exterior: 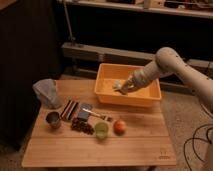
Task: Wipe tray with brush
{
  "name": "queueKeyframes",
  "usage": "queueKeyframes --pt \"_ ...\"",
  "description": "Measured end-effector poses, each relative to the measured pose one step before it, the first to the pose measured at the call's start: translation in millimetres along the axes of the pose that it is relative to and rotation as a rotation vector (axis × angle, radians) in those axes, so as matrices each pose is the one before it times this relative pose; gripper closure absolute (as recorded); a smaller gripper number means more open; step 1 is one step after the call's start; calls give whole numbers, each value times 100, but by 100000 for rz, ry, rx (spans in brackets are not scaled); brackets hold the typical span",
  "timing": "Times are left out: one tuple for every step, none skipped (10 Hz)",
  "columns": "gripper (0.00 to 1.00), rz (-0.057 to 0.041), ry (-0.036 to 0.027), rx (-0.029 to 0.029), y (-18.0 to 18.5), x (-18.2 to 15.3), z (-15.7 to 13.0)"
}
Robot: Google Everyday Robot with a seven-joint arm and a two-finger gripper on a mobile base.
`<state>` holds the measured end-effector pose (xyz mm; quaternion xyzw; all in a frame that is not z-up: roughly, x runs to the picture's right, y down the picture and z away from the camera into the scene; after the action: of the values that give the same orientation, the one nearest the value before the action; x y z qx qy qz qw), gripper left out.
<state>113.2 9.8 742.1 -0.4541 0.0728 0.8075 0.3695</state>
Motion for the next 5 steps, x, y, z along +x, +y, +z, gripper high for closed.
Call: queueKeyframes --pt "100 941 499 539 -1367 469 -522" --pt "100 836 17 328 -1009 243 -477" --pt "100 1918 -553 669 -1922 153 -1036" --pt "100 1444 -994 509 -1071 -160 -736" --pt "100 1349 -980 413 -917 -334 -464"
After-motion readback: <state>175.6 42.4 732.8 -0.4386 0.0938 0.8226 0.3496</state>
